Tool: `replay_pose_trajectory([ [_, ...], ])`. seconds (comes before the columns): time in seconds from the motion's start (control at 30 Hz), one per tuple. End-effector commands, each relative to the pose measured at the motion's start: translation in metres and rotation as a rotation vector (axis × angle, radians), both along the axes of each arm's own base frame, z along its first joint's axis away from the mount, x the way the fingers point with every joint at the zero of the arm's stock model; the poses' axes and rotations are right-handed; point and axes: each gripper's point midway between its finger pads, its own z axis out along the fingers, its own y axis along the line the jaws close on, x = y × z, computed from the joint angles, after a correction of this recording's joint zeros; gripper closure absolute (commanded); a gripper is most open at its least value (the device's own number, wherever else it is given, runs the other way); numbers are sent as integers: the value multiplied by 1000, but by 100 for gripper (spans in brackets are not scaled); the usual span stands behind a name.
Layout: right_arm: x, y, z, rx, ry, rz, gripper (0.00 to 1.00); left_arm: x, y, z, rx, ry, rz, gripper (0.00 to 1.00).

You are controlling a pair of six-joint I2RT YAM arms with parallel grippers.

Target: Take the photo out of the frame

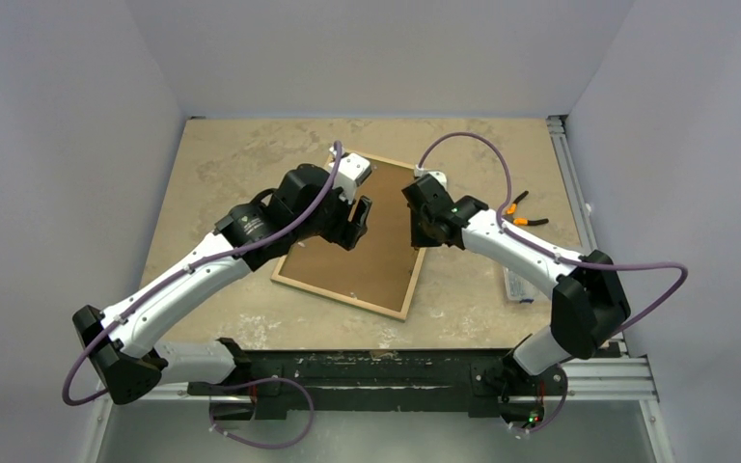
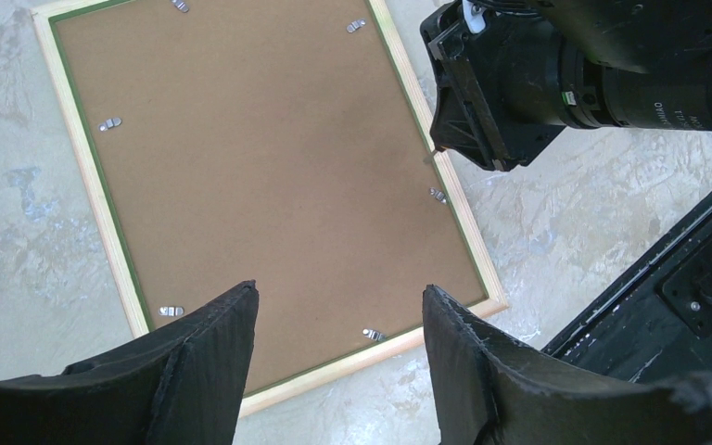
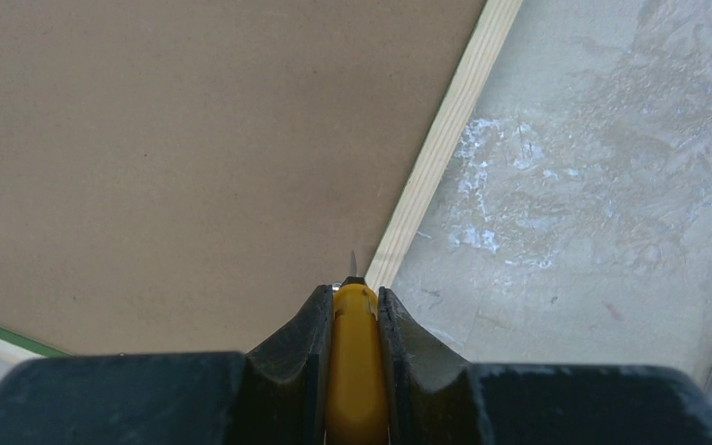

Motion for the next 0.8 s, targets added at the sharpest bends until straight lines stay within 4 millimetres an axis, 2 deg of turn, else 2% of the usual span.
replay_pose_trajectory([
  [0.0, -4, 0, 3, 12, -9, 4, 100, 5, -2, 1, 14, -32, -2, 36],
  [0.23, -10, -3, -4, 8, 2, 9, 100, 7, 0, 1, 20, -27, 15, 36],
  [0.47, -15, 5, -9, 44, 20, 28, 100, 7, 0, -1, 24, -23, 20, 36],
  [0.77, -23, 5, -11, 48, 33, 31, 100, 8, 0, -3, 29, -18, 24, 36],
])
